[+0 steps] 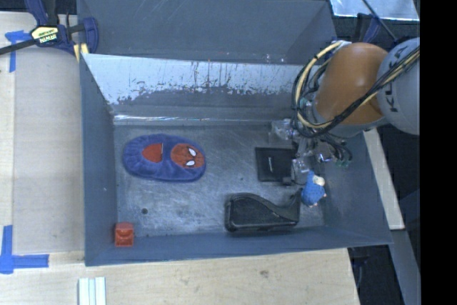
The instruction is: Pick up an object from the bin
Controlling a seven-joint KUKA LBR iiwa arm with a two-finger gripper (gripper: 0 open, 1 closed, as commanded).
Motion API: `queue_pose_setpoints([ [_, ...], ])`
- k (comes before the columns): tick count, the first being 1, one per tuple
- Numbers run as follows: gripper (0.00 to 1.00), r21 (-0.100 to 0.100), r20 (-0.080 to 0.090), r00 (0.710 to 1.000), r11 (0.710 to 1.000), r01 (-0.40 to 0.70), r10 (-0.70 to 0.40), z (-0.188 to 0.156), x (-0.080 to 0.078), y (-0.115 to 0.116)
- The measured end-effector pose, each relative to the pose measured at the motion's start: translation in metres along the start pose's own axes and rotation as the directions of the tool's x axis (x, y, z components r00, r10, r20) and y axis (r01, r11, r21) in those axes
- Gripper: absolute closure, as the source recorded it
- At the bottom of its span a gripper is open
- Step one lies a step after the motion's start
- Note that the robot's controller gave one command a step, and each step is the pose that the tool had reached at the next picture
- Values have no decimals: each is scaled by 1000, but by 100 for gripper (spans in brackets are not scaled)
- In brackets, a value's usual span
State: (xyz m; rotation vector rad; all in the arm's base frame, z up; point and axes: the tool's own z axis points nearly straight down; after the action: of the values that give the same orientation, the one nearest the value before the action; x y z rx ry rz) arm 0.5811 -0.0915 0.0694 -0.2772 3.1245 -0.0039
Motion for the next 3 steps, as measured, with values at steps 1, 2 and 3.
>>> queue_pose_setpoints([
  [1, 100, -1, 1, 1000, 1000, 3, -3, -1, -1, 2],
  [2, 100, -1, 4, 938, 938, 347, -347, -4, -40, 18],
  [3, 0, -2, 2, 939, 939, 345, -345, -4, -39, 17],
])
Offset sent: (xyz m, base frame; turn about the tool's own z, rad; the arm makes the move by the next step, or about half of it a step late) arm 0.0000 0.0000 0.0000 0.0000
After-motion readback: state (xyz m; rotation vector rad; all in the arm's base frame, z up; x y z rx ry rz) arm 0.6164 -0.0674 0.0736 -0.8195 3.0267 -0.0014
